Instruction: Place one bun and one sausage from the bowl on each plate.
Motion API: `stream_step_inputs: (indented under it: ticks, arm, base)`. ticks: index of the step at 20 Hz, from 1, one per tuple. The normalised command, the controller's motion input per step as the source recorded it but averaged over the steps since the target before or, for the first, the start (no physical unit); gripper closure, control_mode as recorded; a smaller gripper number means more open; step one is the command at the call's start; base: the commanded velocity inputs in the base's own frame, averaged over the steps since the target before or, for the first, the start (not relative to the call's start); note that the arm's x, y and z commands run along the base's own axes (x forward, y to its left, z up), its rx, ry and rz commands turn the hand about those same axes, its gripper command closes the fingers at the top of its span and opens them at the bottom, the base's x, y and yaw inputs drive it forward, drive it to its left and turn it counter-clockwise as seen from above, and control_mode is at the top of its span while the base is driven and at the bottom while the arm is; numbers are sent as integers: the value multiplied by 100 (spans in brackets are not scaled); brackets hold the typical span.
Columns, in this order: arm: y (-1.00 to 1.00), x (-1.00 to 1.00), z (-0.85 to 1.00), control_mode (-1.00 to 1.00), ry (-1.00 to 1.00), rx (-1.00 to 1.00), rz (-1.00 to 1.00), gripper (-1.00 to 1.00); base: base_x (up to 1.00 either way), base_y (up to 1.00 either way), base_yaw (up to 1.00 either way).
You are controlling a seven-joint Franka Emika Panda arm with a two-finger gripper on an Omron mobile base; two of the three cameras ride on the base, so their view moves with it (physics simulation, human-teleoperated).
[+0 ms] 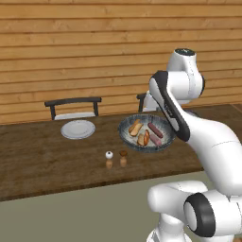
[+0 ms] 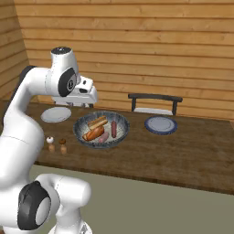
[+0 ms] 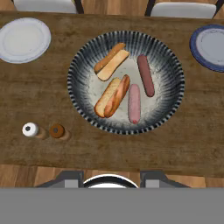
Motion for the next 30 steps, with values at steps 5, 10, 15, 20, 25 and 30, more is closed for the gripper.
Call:
stream_step_inputs:
  ticks: [5, 10, 15, 20, 25, 30]
  arm:
    - [-1, 9, -32, -100, 3, 0, 0, -100]
    - [-23, 69, -59, -100, 17, 1, -4, -100]
    - [-16, 66, -55, -100, 17, 0, -3, -100]
    - [-11, 20, -64, -100, 9, 0, -1, -100]
    - [-13, -23, -57, -100, 11, 0, -1, -100]
    - [-6, -2, -60, -100, 17, 0, 0, -100]
  base:
    - [0, 0, 0]
    - [0, 0, 0]
    - [0, 0, 0]
    - [0, 0, 0]
    - [0, 0, 0]
    - [0, 0, 0]
